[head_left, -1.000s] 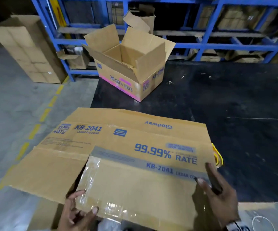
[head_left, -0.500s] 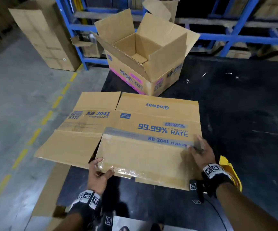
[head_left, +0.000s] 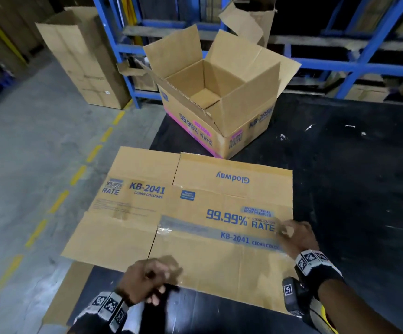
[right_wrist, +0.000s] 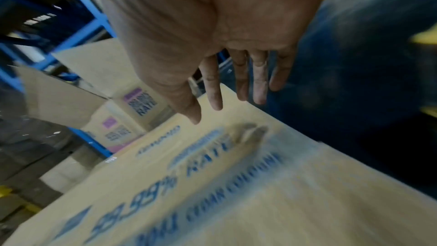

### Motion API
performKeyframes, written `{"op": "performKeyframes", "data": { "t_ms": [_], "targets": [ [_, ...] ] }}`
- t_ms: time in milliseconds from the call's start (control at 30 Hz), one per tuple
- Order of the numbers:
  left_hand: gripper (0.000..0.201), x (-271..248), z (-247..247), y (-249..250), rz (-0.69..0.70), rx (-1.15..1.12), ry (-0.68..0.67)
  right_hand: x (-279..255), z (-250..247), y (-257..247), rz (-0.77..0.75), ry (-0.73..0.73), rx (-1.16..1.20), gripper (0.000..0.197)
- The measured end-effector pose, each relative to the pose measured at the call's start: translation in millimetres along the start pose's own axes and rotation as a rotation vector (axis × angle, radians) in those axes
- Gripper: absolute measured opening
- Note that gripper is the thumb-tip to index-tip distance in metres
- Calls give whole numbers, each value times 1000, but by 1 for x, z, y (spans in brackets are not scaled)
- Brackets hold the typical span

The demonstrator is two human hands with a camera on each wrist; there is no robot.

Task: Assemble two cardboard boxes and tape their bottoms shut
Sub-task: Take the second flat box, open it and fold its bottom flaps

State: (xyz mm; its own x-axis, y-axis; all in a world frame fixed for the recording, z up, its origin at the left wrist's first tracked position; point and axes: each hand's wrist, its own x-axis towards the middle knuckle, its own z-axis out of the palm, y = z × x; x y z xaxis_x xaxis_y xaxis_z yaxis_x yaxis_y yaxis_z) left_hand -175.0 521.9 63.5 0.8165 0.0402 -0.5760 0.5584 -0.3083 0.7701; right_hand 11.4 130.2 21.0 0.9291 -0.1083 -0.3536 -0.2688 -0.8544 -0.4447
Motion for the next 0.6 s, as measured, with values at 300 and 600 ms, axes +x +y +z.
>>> {"op": "performKeyframes", "data": {
  "t_ms": [300,600],
  "targets": [
    [26,143,-141,179,498,321,554,17,-77,-231,-491,422,172,32],
    [72,255,-212,327,542,997,622,77,-70,-352,-441,325,-29,46]
  ]
}}
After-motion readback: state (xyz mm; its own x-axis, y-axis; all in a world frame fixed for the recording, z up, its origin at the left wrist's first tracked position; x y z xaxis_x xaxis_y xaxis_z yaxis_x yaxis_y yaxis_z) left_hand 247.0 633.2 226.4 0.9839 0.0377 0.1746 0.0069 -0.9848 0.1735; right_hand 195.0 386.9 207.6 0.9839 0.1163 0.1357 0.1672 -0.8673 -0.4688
